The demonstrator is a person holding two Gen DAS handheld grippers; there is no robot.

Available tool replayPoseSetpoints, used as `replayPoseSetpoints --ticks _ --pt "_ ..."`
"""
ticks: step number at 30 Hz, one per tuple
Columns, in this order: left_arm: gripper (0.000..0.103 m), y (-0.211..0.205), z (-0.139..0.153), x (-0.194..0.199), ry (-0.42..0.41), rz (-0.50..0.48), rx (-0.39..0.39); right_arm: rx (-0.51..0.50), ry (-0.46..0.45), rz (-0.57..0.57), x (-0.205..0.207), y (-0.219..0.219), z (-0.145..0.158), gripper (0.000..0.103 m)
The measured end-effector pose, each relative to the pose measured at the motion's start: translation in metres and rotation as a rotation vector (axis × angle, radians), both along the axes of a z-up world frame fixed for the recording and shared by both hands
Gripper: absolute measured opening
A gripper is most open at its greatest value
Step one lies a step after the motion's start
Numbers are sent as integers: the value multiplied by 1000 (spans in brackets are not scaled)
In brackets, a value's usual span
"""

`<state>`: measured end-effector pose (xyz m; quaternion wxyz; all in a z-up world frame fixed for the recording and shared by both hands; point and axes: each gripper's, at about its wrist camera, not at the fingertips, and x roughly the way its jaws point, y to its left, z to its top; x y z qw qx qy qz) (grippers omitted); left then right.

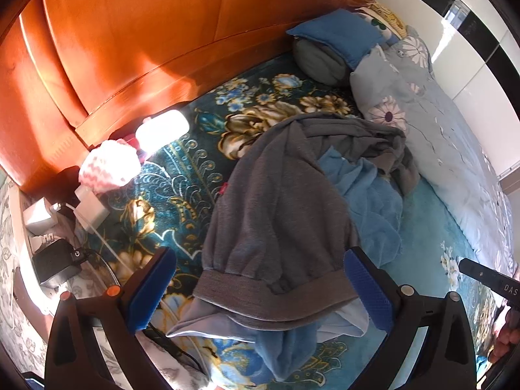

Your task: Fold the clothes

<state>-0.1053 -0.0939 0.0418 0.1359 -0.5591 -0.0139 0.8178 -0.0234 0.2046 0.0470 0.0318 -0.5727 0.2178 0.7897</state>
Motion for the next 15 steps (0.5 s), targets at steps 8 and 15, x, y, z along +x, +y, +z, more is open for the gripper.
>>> replayPoseSetpoints --ticks 8,15 --pt "103 19 -2 9 -14 -67 -13 -28 -21 83 7 -27 -34 4" --pt "103 21 -12 12 -45 -90 -20 -70 -104 148 3 -60 -86 28"
